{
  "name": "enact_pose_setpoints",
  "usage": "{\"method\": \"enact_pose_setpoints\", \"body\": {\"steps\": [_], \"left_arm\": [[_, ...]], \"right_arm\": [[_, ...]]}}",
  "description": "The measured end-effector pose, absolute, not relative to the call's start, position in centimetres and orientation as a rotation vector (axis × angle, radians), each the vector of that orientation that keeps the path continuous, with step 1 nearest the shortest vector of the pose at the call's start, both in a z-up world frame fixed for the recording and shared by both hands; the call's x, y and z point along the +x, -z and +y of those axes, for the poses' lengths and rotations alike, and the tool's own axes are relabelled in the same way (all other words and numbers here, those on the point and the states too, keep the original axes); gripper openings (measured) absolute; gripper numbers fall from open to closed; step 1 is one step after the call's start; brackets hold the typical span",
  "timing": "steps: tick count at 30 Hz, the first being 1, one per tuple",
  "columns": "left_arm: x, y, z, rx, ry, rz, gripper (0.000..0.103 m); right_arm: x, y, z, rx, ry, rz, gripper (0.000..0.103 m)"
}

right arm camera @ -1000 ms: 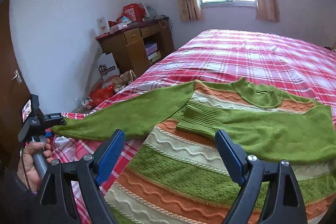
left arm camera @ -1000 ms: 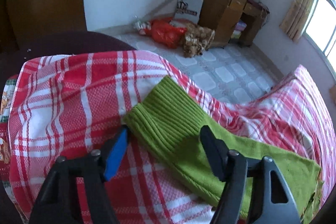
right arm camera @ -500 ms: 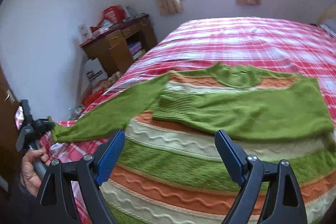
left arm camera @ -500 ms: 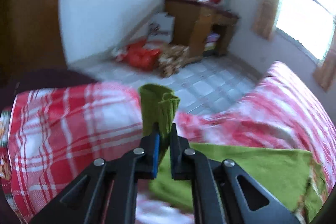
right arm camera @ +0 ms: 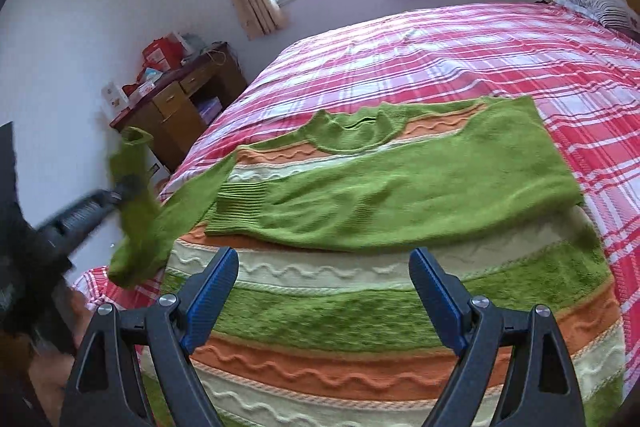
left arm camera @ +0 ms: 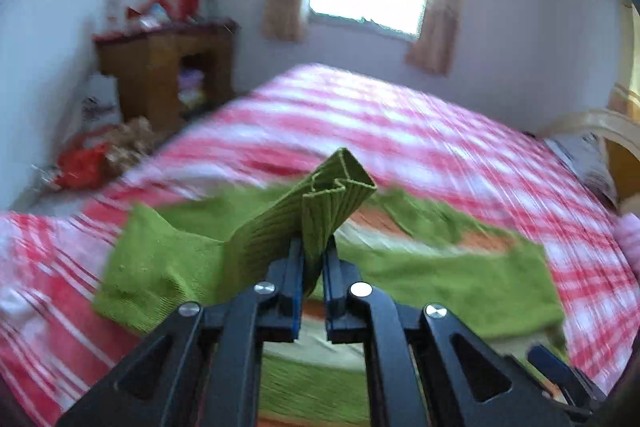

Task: Fold small clothes
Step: 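Fold the held sleeve across the sweater body with the left gripper, release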

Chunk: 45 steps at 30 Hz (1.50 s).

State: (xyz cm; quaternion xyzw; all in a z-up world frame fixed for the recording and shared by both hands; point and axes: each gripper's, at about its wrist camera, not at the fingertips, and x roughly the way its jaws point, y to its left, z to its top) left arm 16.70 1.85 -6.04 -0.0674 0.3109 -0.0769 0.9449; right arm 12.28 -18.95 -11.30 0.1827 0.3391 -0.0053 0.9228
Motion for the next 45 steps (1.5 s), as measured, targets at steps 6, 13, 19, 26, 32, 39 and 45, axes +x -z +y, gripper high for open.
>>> {"method": "enact_pose_setpoints", "body": {"steps": [6, 13, 19, 26, 32, 39, 45], "left_arm": [[15.7, 9.7, -0.3, -0.063, 0.178, 0.781, 0.028], [12.2, 9.7, 6.1, -0.142, 0.063, 0.724, 0.067], [12.2, 12.9, 8.9, -0.158, -0.046, 0.771, 0.067], [11.5, 13.5, 8.1, -0.152, -0.035, 0.7, 0.076], [11.5, 13.7, 8.2, -0.166, -0.018, 0.691, 0.081], [11.5, 14.0, 8.2, -0.146, -0.035, 0.699, 0.082], [11.6, 14.0, 8.1, -0.139, -0.041, 0.703, 0.082]], "right_arm": [[12.1, 12.0, -20.4, 0.415, 0.029, 0.72, 0.088], [14.4, 10.5, -21.2, 0.518, -0.108, 0.7, 0.088], [19.9, 12.7, -16.5, 0.477, -0.243, 0.819, 0.088], [22.1, 15.4, -10.4, 0.252, -0.201, 0.865, 0.044], [22.4, 14.6, -10.9, 0.23, -0.146, 0.86, 0.006], [22.4, 7.3, -11.8, 0.143, -0.136, 0.695, 0.002], [21.3, 1.3, -17.0, 0.069, -0.034, 0.579, 0.001]]}}
